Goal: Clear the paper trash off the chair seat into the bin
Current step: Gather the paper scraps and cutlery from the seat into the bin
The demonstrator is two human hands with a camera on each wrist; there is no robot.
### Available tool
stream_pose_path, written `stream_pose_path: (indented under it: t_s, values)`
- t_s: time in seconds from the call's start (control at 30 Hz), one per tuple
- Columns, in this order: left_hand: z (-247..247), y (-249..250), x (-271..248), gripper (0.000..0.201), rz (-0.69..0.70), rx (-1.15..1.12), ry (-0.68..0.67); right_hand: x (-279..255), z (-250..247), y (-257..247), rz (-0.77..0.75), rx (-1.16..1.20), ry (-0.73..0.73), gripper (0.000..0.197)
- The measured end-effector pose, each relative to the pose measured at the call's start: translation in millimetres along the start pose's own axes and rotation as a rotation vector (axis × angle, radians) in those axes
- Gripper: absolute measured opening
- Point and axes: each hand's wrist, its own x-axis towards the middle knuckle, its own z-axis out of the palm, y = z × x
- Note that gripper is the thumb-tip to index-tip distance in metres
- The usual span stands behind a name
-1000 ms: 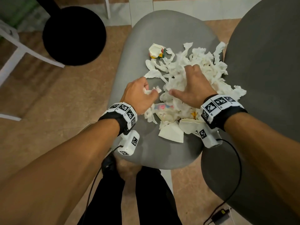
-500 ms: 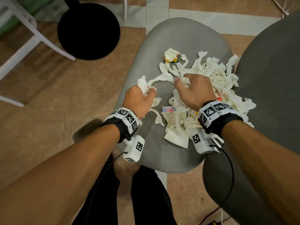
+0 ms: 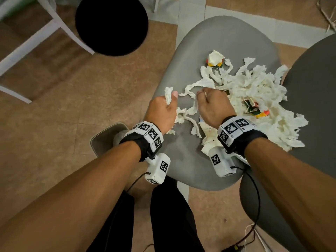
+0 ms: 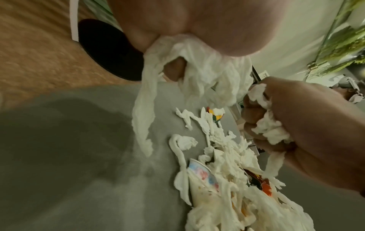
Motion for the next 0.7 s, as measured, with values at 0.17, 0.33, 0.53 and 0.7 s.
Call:
stream_pose_path:
  t_s: [0.17, 0.33, 0.53, 0.7]
  values:
    - [-64.8, -65.0, -7.1, 0.056, -0.082, -0.019, 0.089, -9.3, 77.1, -76.6, -0.035, 0.046, -0.155, 0.035]
    - [-129.1, -176.2, -9.6, 0.041, -0.361, -0.031, 0.151, -16.8, 180.2, -148.4, -0.01, 0.105, -0.376, 0.028]
    - [-139.6, -283.6, -17.0, 0.039, -0.555, -0.167, -0.032, -17.6, 298.1, -150.7, 0.188, 0.122, -0.556, 0.045]
    - [-115.6, -316.2, -16.0, 0.046, -0.6, -0.253, -0.181, -21.7, 344.1, -129.3, 0.33, 0.138, -0.656, 0.078]
